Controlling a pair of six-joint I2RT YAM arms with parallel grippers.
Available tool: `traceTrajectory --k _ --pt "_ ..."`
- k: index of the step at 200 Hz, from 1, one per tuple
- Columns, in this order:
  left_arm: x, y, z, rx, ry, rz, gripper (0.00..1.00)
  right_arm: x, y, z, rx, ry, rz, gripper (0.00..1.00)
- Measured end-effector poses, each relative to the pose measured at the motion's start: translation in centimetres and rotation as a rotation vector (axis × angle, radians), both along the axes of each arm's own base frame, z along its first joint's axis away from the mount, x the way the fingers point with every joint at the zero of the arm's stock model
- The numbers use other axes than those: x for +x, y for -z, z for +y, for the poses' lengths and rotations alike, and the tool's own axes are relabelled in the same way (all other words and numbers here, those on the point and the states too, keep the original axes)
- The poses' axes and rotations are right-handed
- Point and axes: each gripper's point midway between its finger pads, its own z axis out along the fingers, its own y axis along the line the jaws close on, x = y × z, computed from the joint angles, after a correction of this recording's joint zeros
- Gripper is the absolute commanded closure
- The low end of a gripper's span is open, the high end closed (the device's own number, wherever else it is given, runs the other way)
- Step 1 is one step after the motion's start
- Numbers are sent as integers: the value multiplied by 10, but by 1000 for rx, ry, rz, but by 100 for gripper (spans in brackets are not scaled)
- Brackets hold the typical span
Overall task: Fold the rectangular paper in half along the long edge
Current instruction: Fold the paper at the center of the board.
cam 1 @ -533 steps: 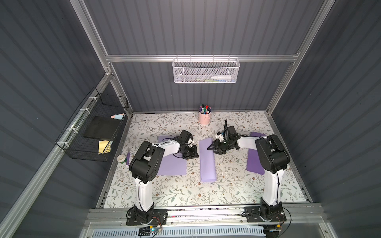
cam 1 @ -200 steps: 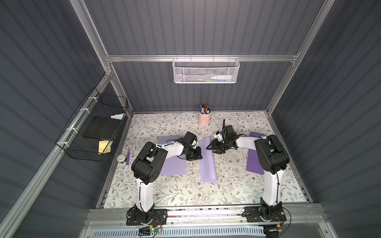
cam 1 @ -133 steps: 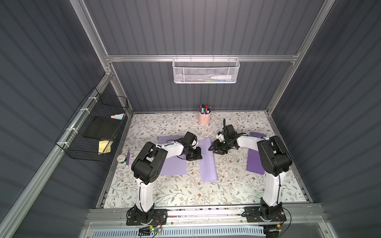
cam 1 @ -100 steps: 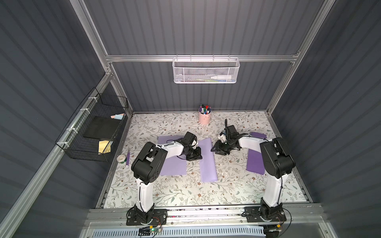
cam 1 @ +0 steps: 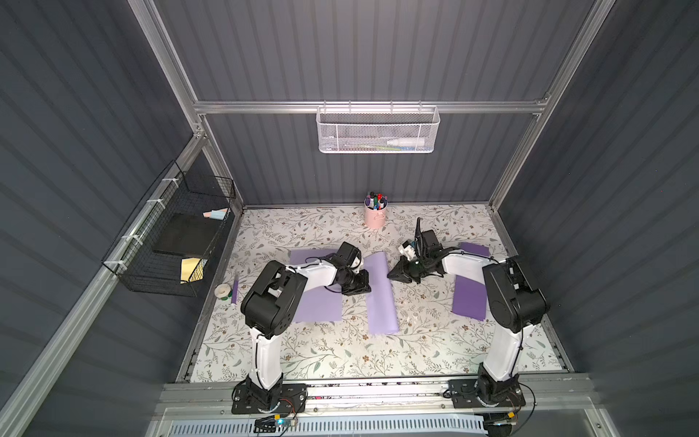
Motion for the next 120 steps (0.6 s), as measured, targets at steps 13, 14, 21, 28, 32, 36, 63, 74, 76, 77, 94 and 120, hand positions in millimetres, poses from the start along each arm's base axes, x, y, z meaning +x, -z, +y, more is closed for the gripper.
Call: traceTrajectory --k 13,14,21,28,32,36,63,74,76,77,94,120 --pt "0 0 0 0 0 0 91 -1 7 1 4 -4 13 89" --pt "0 0 0 0 0 0 91 -2 7 1 4 -4 14 89" --pt "0 0 0 0 1 -1 91 -3 12 2 4 -7 23 89" --pt "0 0 0 1 2 -2 91 -5 16 3 3 -9 34 89" --pt "0 0 0 1 3 -3 91 -6 18 3 1 -10 39 89" --pt "0 0 0 0 3 -3 91 -7 20 4 0 -12 44 89" --pt "0 0 0 0 6 -5 89 -13 25 9 -3 -29 59 89" --pt "0 -1 0 -1 7 -6 86 -15 24 12 -3 -35 56 89" --pt "0 -1 -1 -3 8 -5 85 -15 24 12 -3 -36 56 89" --pt "0 -1 -1 -3 7 -5 85 -15 24 12 -2 -36 56 89" --pt "0 -3 -1 -5 8 -10 81 -16 24 14 -3 -41 54 89" --pt "0 -6 1 4 8 -17 69 -16 26 13 -10 -37 53 89"
